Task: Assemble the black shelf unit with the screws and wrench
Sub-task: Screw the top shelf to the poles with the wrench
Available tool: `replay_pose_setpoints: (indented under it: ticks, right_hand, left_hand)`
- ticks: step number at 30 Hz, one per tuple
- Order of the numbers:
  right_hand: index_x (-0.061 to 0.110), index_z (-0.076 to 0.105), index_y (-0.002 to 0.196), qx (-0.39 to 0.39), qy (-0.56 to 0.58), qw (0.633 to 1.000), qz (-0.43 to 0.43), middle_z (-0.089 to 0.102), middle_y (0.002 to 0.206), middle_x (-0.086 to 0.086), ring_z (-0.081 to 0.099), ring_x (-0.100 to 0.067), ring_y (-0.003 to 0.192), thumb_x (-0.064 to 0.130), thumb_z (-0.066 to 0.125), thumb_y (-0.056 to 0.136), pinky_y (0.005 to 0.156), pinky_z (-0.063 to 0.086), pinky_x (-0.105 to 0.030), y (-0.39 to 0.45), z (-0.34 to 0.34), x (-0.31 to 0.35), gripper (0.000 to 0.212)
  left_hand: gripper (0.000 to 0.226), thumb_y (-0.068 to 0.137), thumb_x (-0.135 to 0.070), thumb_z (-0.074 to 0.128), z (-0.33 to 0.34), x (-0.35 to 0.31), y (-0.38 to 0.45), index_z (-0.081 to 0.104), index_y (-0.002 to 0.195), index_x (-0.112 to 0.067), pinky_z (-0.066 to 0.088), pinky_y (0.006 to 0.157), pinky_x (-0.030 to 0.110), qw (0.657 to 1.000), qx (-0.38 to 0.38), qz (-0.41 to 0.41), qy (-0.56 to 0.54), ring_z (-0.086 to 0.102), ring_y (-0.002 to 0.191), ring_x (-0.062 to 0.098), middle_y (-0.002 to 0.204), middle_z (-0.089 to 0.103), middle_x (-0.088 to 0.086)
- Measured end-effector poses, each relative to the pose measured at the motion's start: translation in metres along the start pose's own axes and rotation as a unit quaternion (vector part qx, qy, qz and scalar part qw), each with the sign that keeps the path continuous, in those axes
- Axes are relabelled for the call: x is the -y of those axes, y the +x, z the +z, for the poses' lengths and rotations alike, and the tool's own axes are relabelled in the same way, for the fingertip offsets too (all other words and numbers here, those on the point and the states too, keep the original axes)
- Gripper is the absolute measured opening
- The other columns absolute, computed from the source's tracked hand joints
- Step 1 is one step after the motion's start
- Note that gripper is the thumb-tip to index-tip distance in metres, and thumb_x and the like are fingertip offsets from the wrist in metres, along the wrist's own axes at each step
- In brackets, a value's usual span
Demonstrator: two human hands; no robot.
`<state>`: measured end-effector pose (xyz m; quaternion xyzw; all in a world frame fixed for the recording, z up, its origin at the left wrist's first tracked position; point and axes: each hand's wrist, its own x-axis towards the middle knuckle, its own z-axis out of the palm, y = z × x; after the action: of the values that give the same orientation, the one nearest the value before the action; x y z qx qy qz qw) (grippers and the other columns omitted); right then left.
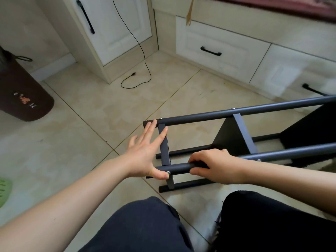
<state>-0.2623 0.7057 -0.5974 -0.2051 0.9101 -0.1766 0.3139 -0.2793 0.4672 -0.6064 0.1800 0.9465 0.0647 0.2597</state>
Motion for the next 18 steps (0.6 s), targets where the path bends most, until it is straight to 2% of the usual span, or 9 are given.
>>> replay_pose_setpoints:
  ticks: [2,4,7,9,10,12,14,16,18]
  right_hand:
    - [0.033,0.059,0.110,-0.023,0.002,1.000,-0.003,0.062,0.094,0.011,0.056,-0.013,0.093,0.049,0.050,0.097,0.086,0.033,-0.039,0.000,0.003,-0.002,0.022]
    - [0.034,0.060,0.111,-0.030,0.005,1.000,-0.002,0.063,0.094,0.010,0.057,-0.013,0.092,0.050,0.050,0.098,0.086,0.032,-0.039,-0.001,0.004,-0.002,0.023]
    - [0.033,0.060,0.113,-0.049,-0.001,0.999,-0.002,0.065,0.095,0.008,0.058,-0.017,0.092,0.049,0.048,0.099,0.089,0.033,-0.039,-0.002,0.006,0.001,0.025]
    - [0.032,0.060,0.113,-0.062,-0.008,0.998,0.002,0.065,0.093,0.008,0.058,-0.019,0.091,0.049,0.047,0.099,0.090,0.034,-0.041,-0.004,0.005,0.002,0.025]
    - [0.032,0.059,0.111,-0.070,-0.013,0.997,0.003,0.064,0.092,0.008,0.058,-0.019,0.091,0.049,0.046,0.099,0.091,0.034,-0.041,-0.005,0.005,0.003,0.024]
    - [0.035,0.055,0.104,-0.081,-0.019,0.997,0.005,0.062,0.089,0.011,0.057,-0.019,0.091,0.049,0.046,0.100,0.093,0.033,-0.041,-0.007,0.002,0.004,0.017]
    - [0.038,0.052,0.100,-0.082,-0.021,0.996,0.005,0.061,0.090,0.011,0.056,-0.019,0.091,0.049,0.047,0.099,0.093,0.032,-0.041,-0.008,0.001,0.005,0.012]
    - [0.037,0.053,0.100,-0.079,-0.024,0.997,0.005,0.062,0.093,0.009,0.056,-0.020,0.093,0.049,0.048,0.098,0.092,0.032,-0.040,-0.009,0.001,0.006,0.013]
    - [0.036,0.055,0.101,-0.080,-0.023,0.996,0.004,0.063,0.094,0.008,0.057,-0.021,0.094,0.049,0.049,0.098,0.093,0.033,-0.040,-0.008,0.000,0.006,0.015]
  left_hand:
    - [0.131,0.073,-0.065,0.076,0.008,0.002,-0.007,-0.026,0.152,-0.043,0.006,0.125,0.045,0.998,-0.027,-0.003,-0.058,-0.011,0.155,0.017,0.155,-0.044,-0.014]
    - [0.125,0.074,-0.061,0.078,0.016,0.003,-0.017,-0.019,0.152,-0.050,0.017,0.122,0.038,0.987,-0.051,-0.021,-0.149,0.014,0.153,0.017,0.162,-0.026,-0.023]
    - [0.116,0.078,-0.051,0.081,0.032,0.001,-0.028,-0.003,0.157,-0.047,0.029,0.119,0.033,0.954,-0.095,-0.036,-0.284,0.032,0.147,0.012,0.163,0.023,-0.013]
    - [0.106,0.080,-0.048,0.079,0.045,-0.006,-0.034,0.008,0.159,-0.043,0.037,0.108,0.026,0.923,-0.113,-0.055,-0.365,0.050,0.132,0.010,0.143,0.050,-0.012]
    - [0.100,0.081,-0.049,0.078,0.052,-0.010,-0.037,0.014,0.158,-0.044,0.038,0.100,0.020,0.904,-0.127,-0.067,-0.403,0.057,0.121,0.006,0.136,0.053,-0.012]
    - [0.092,0.079,-0.054,0.076,0.064,-0.021,-0.041,0.023,0.155,-0.045,0.039,0.086,0.009,0.858,-0.156,-0.099,-0.479,0.060,0.102,-0.008,0.133,0.049,-0.015]
    - [0.094,0.074,-0.059,0.074,0.075,-0.030,-0.044,0.027,0.153,-0.043,0.039,0.092,0.011,0.816,-0.177,-0.115,-0.538,0.058,0.112,-0.006,0.143,0.048,-0.011]
    - [0.096,0.068,-0.059,0.073,0.082,-0.036,-0.044,0.031,0.152,-0.041,0.040,0.097,0.019,0.787,-0.188,-0.115,-0.577,0.055,0.128,0.009,0.150,0.049,-0.004]
    - [0.096,0.066,-0.057,0.075,0.085,-0.038,-0.042,0.034,0.152,-0.040,0.042,0.097,0.018,0.765,-0.195,-0.113,-0.603,0.055,0.128,0.011,0.147,0.053,-0.003]
